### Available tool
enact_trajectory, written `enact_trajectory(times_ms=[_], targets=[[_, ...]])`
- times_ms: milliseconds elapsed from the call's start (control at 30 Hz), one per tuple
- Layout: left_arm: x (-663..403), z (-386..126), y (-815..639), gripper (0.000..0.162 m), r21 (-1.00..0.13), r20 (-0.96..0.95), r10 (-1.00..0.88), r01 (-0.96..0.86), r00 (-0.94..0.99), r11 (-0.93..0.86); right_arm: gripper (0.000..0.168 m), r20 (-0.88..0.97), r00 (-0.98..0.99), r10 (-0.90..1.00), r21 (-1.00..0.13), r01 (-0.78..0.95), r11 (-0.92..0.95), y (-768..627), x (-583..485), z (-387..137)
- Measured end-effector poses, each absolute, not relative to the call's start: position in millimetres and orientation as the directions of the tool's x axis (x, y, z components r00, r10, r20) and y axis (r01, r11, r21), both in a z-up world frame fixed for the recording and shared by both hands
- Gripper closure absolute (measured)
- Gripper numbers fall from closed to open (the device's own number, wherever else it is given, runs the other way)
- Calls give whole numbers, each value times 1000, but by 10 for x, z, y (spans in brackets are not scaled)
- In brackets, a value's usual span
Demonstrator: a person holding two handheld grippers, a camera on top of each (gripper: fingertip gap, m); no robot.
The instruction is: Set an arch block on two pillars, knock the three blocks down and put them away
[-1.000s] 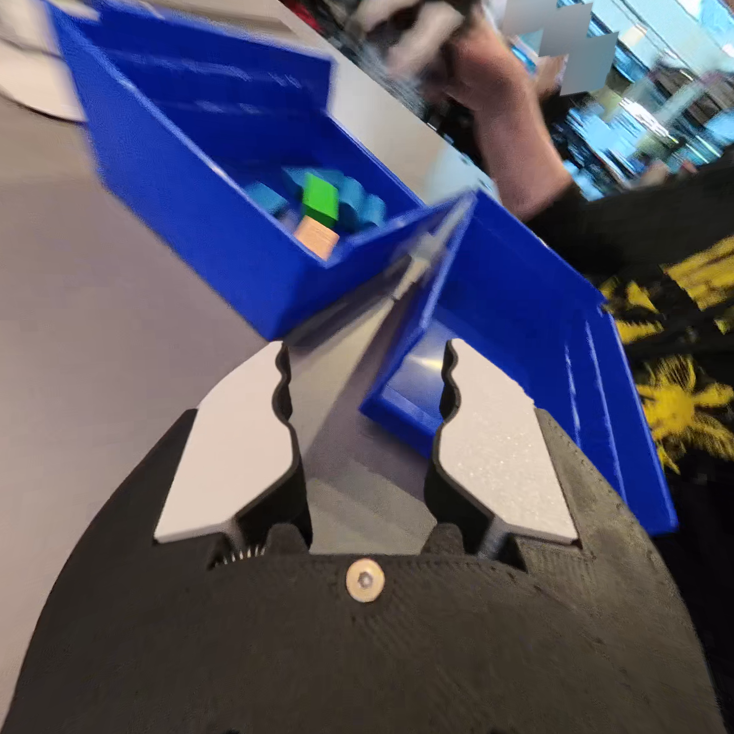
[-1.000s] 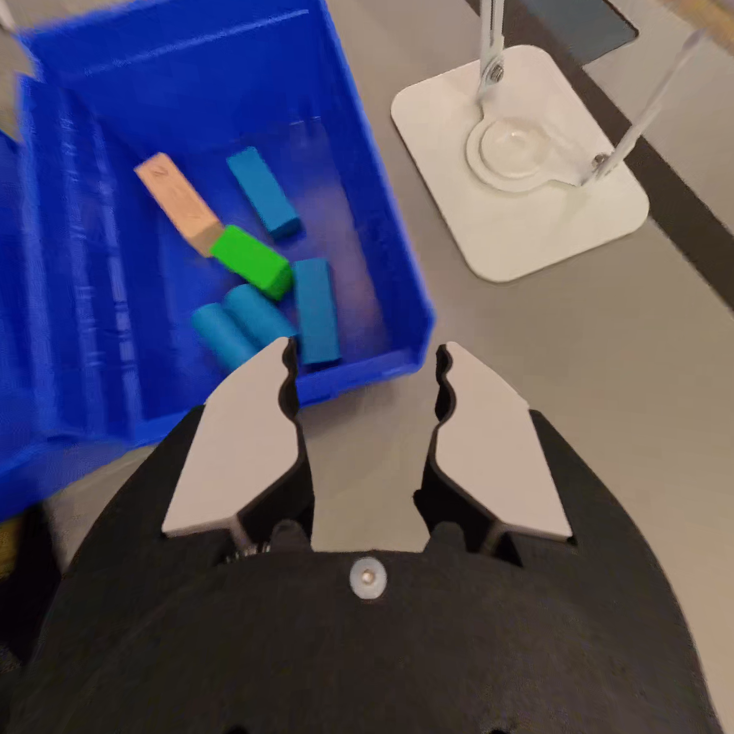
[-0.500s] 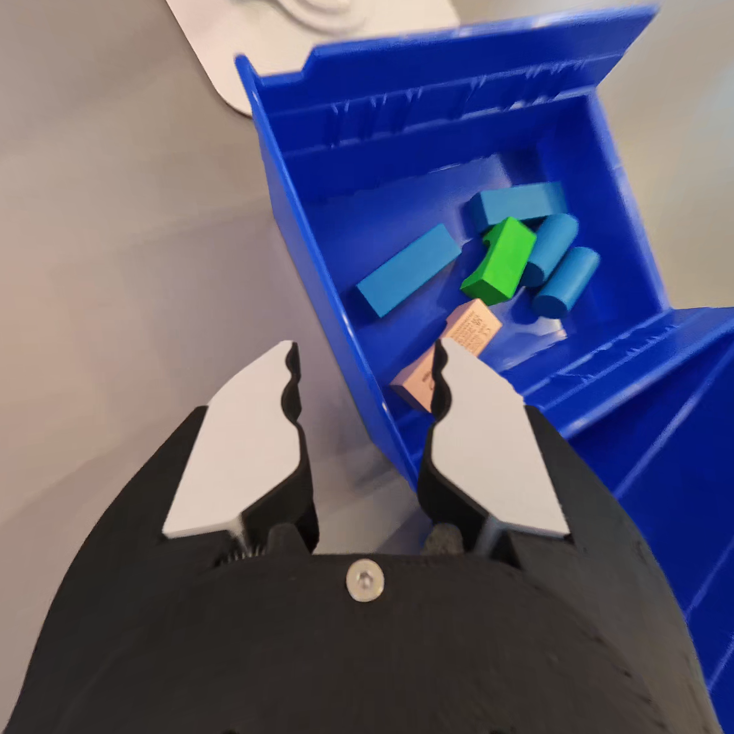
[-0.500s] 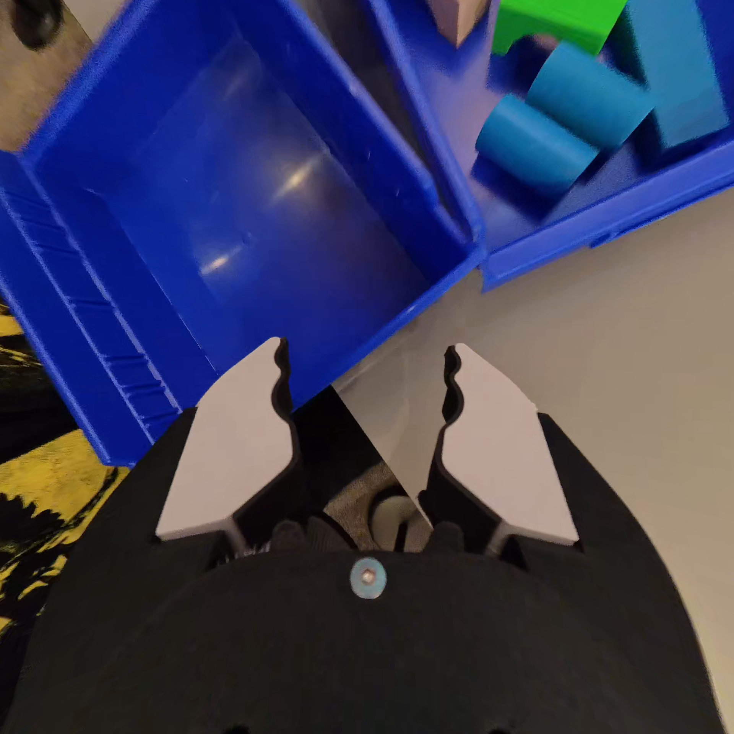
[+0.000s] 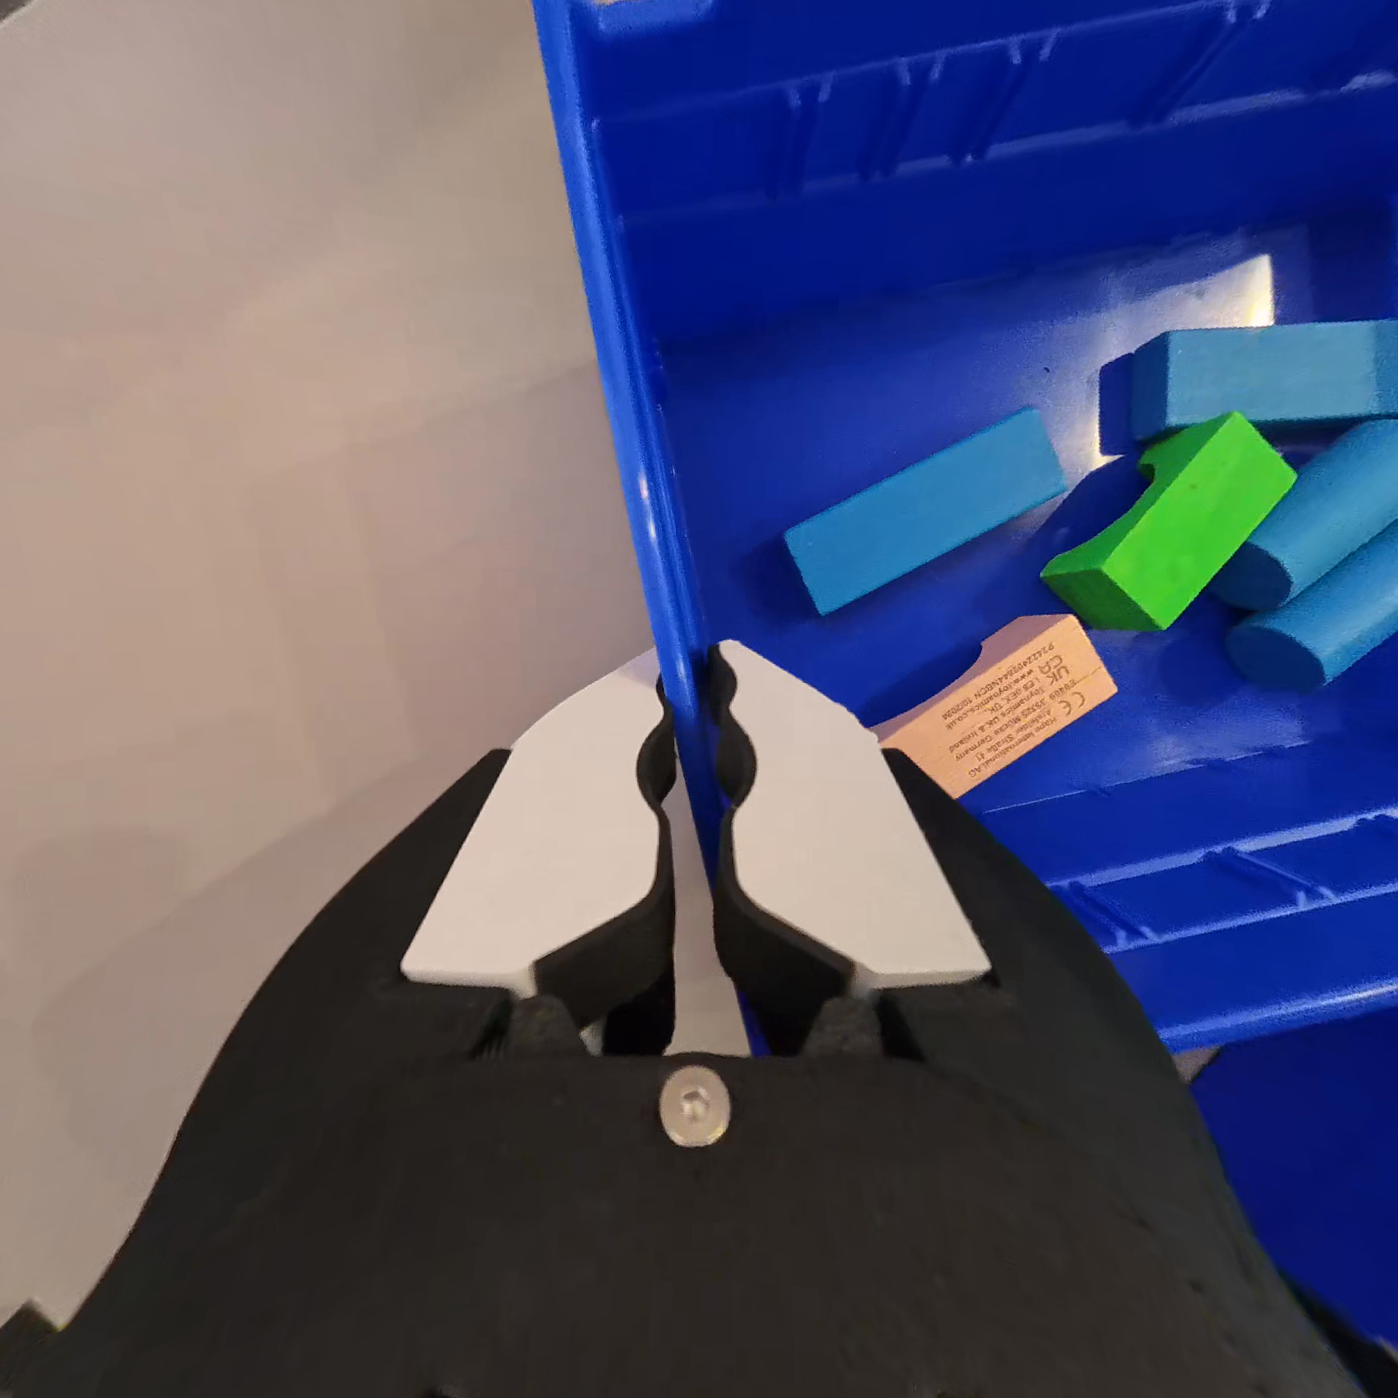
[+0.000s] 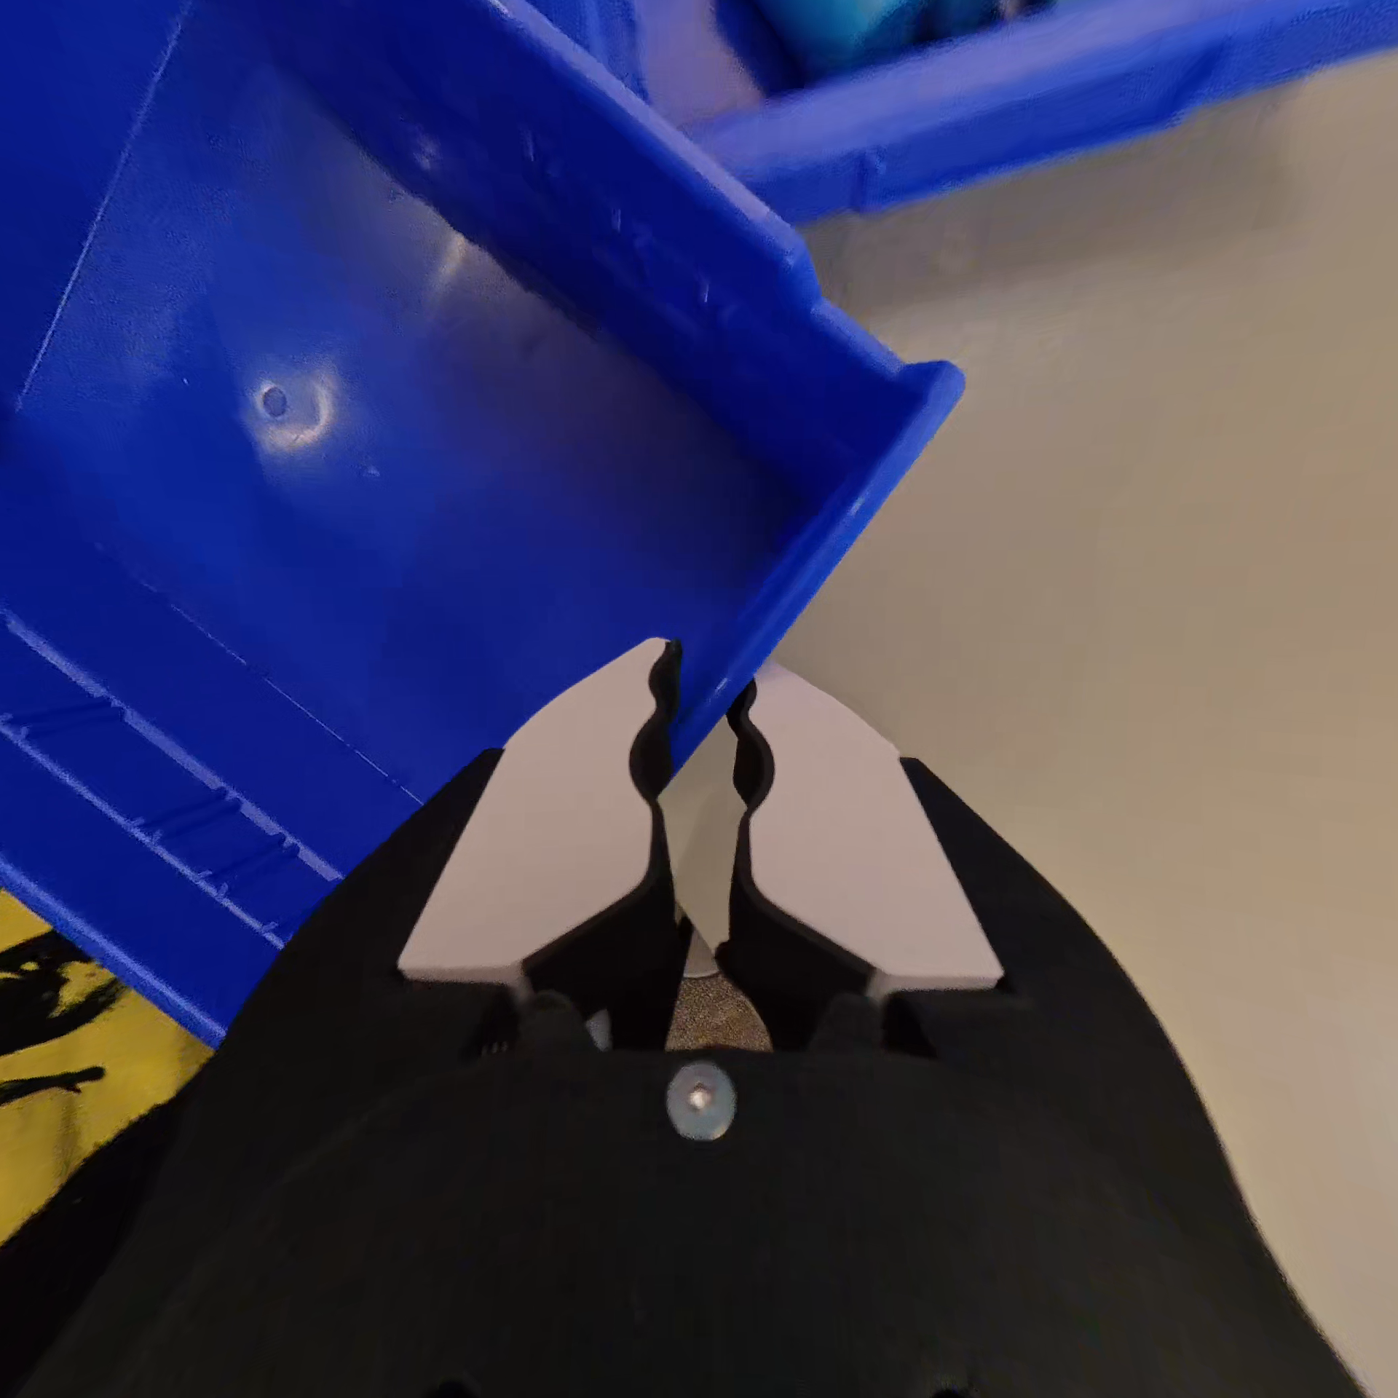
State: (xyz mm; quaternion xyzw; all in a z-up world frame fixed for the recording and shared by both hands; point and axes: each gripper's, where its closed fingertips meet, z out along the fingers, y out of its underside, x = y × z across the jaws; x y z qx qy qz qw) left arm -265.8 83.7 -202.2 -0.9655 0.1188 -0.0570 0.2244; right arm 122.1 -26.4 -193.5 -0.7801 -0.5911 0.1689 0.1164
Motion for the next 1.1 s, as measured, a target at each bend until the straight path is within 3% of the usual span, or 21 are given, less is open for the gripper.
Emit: enact_trajectory(times_ms=[33,300,700,900,1100], targets=[[-2737,-2023,827,156,-439,40,-265,-221,963,-871,156,-116,250,961,-374,886,-275,-188,1265,-1936],[-3297,-2038,812,154,-370,-15,-391,-368,920,-853,160,-52,288,956,-298,909,-290,595,1759,-1944],[-4153,-2041,1245,145,-150,-197,-562,-591,804,-793,158,75,215,974,-89,974,-208,2336,2659,-1941],[-4434,-2030,1714,140,-37,-305,-636,-676,709,-736,155,150,130,980,16,991,-134,3266,2671,-1939],[-4714,-2010,2226,136,107,-415,-681,-711,603,-695,152,227,71,971,31,996,-80,4077,2357,-1941]])
